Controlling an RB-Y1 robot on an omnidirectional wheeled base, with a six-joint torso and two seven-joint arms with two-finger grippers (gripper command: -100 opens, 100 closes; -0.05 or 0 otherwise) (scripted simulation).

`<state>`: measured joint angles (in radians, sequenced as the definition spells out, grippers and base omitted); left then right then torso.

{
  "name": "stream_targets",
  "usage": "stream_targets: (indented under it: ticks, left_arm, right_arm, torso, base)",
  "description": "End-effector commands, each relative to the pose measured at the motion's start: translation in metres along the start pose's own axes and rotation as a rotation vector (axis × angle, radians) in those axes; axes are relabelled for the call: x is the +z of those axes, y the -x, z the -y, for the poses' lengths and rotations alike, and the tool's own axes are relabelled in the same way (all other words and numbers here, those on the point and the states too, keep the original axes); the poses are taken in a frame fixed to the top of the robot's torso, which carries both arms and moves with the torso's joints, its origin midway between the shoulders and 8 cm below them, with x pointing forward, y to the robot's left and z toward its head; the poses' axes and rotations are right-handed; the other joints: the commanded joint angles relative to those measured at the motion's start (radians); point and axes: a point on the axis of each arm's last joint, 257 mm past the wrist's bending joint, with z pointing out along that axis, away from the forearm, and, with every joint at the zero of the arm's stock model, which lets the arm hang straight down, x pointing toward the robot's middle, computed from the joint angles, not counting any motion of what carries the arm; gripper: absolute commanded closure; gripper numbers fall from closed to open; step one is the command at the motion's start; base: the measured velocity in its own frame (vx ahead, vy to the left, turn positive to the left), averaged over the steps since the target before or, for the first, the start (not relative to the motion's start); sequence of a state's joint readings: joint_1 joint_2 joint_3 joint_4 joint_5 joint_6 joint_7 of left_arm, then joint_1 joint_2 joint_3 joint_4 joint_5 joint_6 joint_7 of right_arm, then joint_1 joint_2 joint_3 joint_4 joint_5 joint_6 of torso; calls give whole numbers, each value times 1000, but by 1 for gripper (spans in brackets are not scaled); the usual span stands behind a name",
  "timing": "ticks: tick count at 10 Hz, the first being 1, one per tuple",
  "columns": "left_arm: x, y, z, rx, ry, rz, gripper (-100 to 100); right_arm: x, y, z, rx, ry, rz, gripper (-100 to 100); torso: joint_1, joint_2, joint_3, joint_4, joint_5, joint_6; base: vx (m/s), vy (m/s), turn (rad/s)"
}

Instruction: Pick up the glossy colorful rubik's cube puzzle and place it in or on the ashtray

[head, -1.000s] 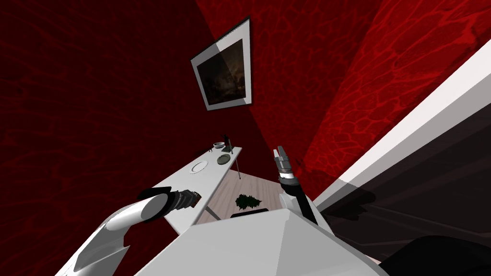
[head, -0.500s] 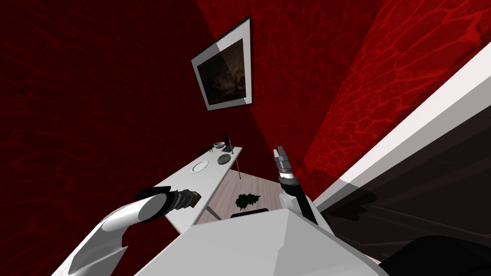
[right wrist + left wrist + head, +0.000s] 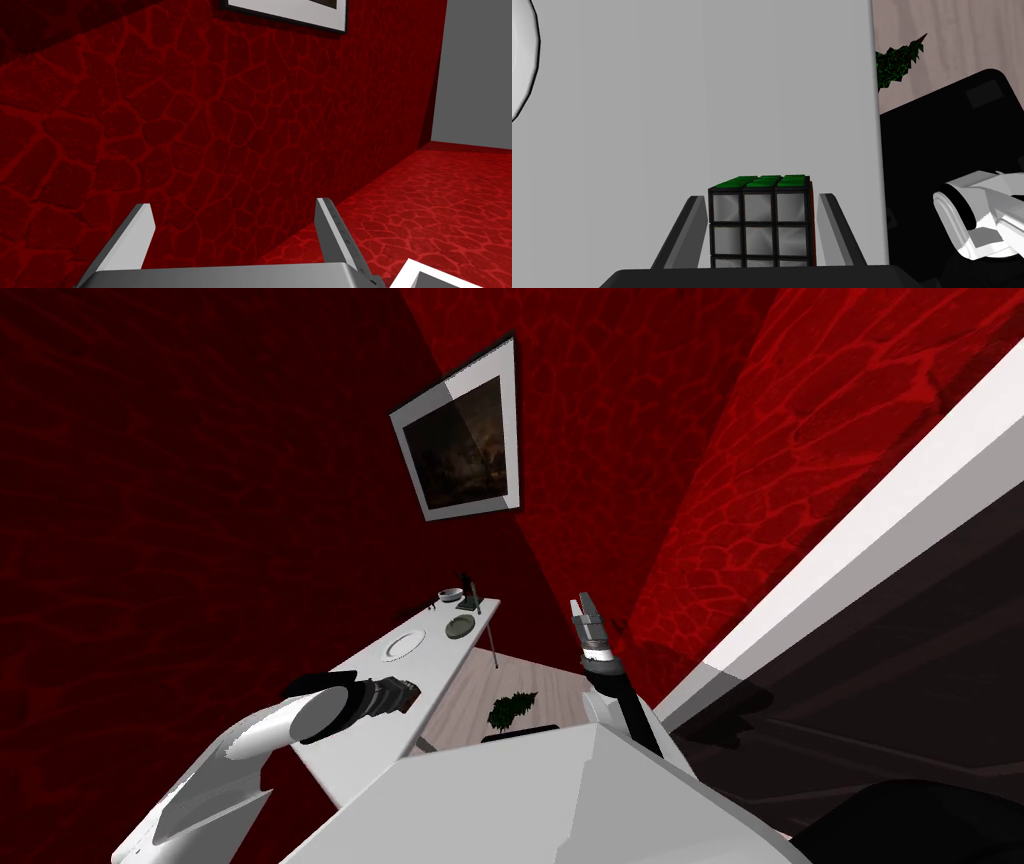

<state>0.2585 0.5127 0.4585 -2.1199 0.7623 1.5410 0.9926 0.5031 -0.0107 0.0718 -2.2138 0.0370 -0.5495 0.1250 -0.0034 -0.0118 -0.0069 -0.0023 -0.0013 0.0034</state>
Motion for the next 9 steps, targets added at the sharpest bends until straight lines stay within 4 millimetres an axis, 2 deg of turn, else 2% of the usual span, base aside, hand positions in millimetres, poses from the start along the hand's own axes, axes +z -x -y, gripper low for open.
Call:
stream_targets:
  ticks: [1, 6, 9]
  left_arm:
    - [-2, -9, 7, -6, -17, -20, 100]
    - [-17, -43, 47, -51, -89, -97, 100]
    - [-27, -62, 71, -82, -123, -142, 100]
  right_arm:
    - [0, 0, 0, 0, 0, 0, 0]
    - [0, 0, 0, 0, 0, 0, 0]
    - [0, 0, 0, 0, 0, 0, 0]
  torso:
    - [0, 0, 0, 0, 0, 0]
    - [-1, -1, -1, 0, 0, 0]
    - [0, -2, -1, 0, 0, -1]
  base:
    - [137, -44, -133]
    - [161, -56, -155]
    - [197, -44, -162]
